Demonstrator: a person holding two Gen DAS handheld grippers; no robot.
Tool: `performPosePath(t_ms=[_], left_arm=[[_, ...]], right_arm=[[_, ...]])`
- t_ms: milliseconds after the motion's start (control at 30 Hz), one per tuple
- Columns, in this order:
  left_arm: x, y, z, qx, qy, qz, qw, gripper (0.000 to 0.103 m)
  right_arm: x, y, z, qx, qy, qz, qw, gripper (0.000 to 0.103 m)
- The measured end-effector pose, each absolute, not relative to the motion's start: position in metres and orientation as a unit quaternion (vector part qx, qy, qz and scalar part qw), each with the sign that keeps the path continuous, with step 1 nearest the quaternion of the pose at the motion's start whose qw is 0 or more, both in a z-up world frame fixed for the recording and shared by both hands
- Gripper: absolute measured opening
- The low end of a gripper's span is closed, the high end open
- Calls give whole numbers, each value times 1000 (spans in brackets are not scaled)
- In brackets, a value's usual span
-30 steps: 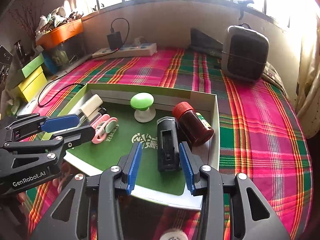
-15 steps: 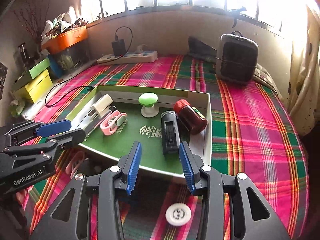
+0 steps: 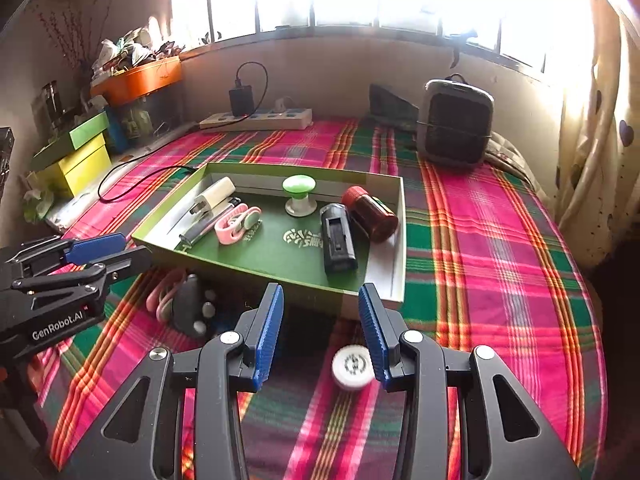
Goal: Organize rigid objects
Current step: 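Withdraw both open tools from the box toward the remaining items, then lower the right tool onto the white round jar and close it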
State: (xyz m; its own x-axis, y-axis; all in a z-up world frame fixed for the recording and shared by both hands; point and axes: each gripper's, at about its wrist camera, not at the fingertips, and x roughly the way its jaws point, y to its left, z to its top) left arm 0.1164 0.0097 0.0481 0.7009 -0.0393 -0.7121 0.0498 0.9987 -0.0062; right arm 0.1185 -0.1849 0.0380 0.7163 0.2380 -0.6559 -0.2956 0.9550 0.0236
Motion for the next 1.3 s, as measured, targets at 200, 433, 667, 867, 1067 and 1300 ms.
performPosePath(t_ms=[200,433,667,867,1067,1300], left_arm=[[108,13,42,12,388,-12,922,39],[101,20,35,6,393,-14,919,39],[98,35,23,-21,409,-25,912,39],[100,42,15,-44,422,-44,905,46],[104,41,10,-55,432,-59,898,46],[106,39,9,-50,433,-58,898,47]], right_arm=[[108,-192,34,-41,354,128,926,41],[97,-198,29,-36,361,116,925,41],[91,-210,23,-18,376,106,920,41],[99,-209,13,-15,397,108,911,41],[112,-202,4,-30,420,112,900,60],[124,-200,1,-41,428,106,897,60]])
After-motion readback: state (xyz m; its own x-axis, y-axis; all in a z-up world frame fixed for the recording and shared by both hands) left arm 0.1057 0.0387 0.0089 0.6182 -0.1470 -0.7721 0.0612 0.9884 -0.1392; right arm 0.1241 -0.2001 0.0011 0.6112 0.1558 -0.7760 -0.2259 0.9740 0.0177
